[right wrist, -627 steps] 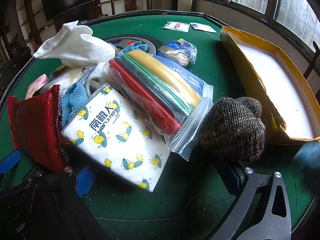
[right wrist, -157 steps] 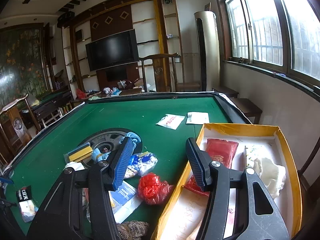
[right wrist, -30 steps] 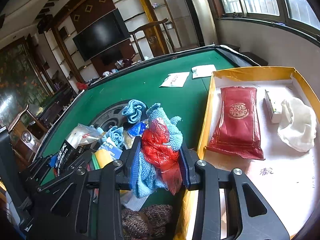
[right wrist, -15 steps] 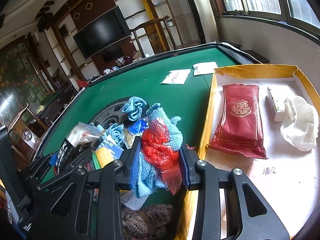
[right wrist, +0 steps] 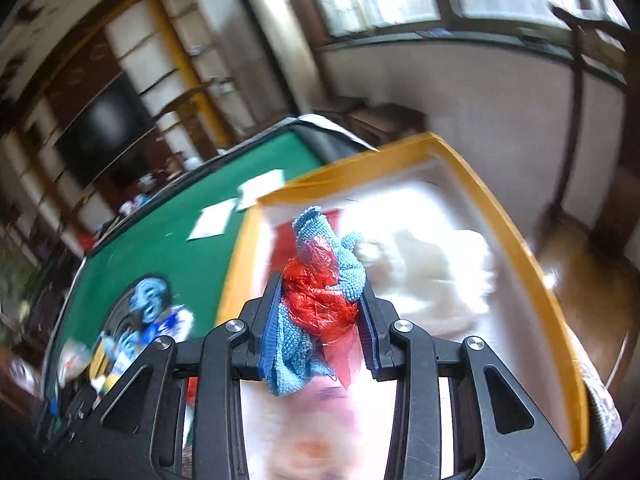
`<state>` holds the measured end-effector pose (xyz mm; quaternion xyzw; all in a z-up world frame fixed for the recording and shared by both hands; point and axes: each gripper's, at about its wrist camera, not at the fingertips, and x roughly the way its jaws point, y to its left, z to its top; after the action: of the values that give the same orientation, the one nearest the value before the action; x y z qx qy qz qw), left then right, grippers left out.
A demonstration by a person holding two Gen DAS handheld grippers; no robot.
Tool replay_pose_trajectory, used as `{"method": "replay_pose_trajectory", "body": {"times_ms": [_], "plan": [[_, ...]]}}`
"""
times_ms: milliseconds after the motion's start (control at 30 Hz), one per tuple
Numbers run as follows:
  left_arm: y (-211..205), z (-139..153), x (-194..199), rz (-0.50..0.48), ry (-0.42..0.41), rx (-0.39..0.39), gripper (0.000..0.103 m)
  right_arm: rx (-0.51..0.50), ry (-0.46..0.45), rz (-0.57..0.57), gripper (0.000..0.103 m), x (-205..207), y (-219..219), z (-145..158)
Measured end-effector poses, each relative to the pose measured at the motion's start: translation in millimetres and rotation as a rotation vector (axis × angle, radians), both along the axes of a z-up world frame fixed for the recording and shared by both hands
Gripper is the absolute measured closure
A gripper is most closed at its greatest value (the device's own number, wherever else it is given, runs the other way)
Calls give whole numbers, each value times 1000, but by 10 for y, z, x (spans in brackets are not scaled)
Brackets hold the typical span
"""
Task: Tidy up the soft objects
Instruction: 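Carry the pouch and knitted cloth into the box and open both grippers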
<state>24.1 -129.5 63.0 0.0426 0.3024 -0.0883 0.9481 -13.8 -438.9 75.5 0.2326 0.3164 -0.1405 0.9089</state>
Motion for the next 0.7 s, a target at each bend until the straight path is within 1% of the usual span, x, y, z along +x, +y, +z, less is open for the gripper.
{"method": "replay_pose_trajectory", "body": {"times_ms": [67,133,233,300,433,500,567,633,700], "plan": [[-62,26,-19,-21,8,-5,54,30,26,-43,69,-52,-189,-20],[-150,57,-52,-35,20,-4,54,72,15,-65,69,-108,-347,-22],[-368,133,-96,-90,61,-23,54,84,38,-79,69,-165,-496,-39],[-554,208,-113,-135,77,-30,54,116,43,-88,69,-188,-575,-65],[-1079,353,-125,-233,93,-37,54,80,87,-118,69,-203,-655,-77],[-1356,328,-102,-279,132,-44,54,82,117,-113,69,-199,-692,-119],[-1574,248,-57,-307,178,-55,54,108,135,-91,69,-188,-717,-161],[-1735,148,-20,-321,224,-65,54,103,143,-86,69,-183,-718,-172],[-1868,29,27,-318,255,-56,54,97,154,-85,68,-172,-711,-177]]}}
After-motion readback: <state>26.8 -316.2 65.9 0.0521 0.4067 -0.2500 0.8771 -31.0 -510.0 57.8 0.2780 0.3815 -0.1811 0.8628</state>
